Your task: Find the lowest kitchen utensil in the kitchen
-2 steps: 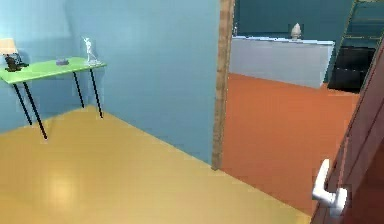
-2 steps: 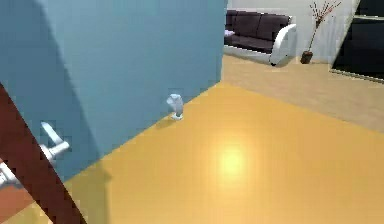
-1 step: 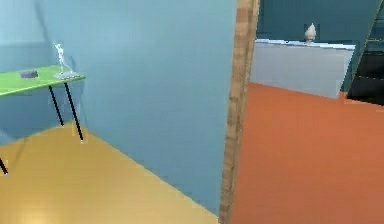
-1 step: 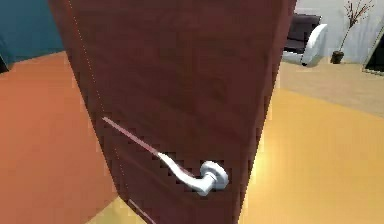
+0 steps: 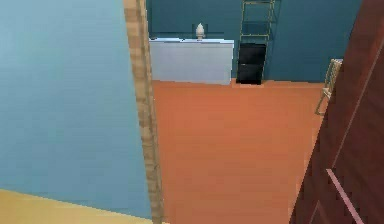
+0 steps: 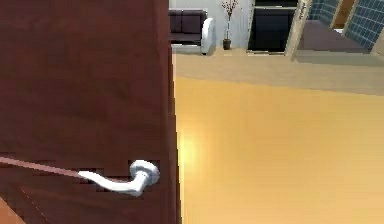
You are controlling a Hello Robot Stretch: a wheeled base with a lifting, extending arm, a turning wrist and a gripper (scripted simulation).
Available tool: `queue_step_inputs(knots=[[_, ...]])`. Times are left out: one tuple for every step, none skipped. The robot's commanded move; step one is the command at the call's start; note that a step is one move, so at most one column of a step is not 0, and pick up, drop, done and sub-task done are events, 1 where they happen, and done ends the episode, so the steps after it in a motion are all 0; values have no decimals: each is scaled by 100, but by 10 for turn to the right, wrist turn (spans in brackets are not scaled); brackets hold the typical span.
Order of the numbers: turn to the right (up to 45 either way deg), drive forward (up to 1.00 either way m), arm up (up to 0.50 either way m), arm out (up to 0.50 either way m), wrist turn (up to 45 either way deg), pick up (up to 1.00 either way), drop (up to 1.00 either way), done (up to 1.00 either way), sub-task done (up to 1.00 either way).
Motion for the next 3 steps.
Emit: queue_step_inputs(knots=[[0,100,0,0,0,0,0,0,0],[60,0,0,0,0,0,0,0,0],[0,25,0,0,0,0,0,0,0]])
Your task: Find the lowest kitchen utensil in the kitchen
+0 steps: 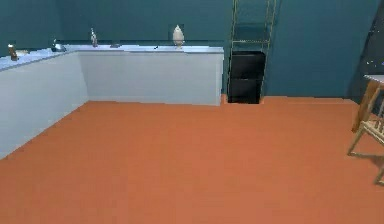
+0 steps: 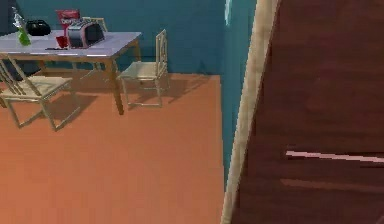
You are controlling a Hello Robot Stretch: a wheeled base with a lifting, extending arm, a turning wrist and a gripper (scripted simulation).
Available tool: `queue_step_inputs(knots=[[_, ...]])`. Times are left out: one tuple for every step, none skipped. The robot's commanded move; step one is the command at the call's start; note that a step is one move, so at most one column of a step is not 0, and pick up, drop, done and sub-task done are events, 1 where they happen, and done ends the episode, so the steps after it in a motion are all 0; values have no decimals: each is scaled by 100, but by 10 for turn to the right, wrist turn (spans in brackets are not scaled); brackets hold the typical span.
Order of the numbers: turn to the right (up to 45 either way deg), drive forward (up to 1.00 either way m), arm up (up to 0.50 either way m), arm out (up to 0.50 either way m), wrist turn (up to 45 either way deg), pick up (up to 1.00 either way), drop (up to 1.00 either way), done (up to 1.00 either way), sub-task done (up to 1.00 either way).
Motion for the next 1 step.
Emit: queue_step_inputs(knots=[[-240,0,0,0,0,0,0,0,0]])
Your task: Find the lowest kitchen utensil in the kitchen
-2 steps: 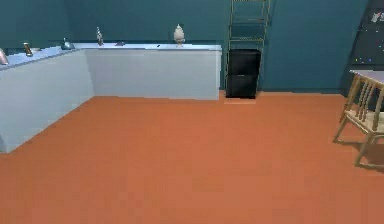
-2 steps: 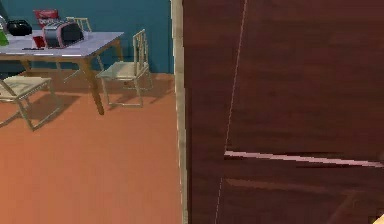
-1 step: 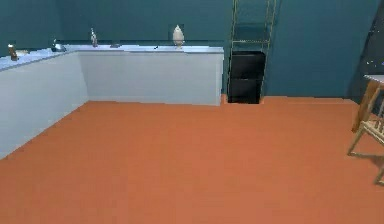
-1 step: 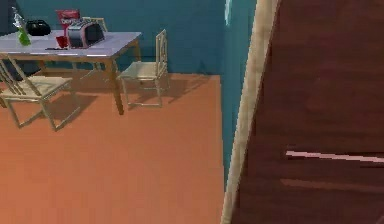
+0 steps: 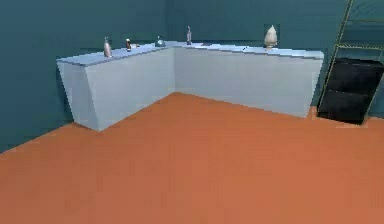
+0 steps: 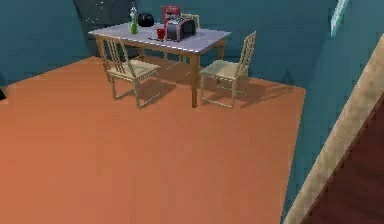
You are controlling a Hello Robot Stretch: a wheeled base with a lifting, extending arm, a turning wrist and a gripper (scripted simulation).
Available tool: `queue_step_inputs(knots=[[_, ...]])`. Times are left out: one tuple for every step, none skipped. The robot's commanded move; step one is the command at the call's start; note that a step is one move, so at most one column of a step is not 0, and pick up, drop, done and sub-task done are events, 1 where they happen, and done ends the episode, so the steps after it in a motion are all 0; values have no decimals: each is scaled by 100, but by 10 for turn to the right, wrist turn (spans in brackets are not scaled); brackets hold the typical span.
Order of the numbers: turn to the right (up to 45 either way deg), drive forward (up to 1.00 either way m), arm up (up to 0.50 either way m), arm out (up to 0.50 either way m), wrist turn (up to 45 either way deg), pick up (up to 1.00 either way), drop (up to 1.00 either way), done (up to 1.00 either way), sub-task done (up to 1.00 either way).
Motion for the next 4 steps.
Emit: queue_step_inputs(knots=[[0,100,0,0,0,0,0,0,0],[0,100,0,0,0,0,0,0,0],[-30,0,0,0,0,0,0,0,0],[0,100,0,0,0,0,0,0,0]])
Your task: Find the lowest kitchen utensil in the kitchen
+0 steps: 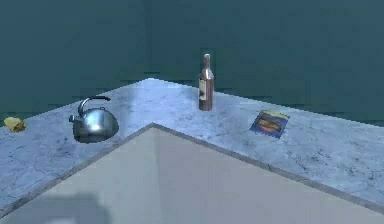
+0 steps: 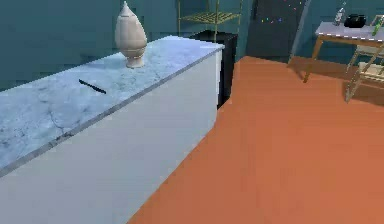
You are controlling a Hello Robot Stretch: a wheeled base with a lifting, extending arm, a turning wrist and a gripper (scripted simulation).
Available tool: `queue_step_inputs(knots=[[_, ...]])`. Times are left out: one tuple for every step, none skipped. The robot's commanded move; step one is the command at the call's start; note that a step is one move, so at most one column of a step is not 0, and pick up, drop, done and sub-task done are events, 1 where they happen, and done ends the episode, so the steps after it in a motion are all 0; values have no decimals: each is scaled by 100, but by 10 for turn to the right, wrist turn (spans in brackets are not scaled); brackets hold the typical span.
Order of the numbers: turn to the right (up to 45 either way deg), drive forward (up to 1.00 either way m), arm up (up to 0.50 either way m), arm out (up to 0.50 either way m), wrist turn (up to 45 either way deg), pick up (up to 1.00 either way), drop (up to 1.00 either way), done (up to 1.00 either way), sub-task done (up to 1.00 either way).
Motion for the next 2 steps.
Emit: queue_step_inputs(knots=[[30,0,0,0,0,0,0,0,0],[0,15,0,0,0,0,0,0,0]])
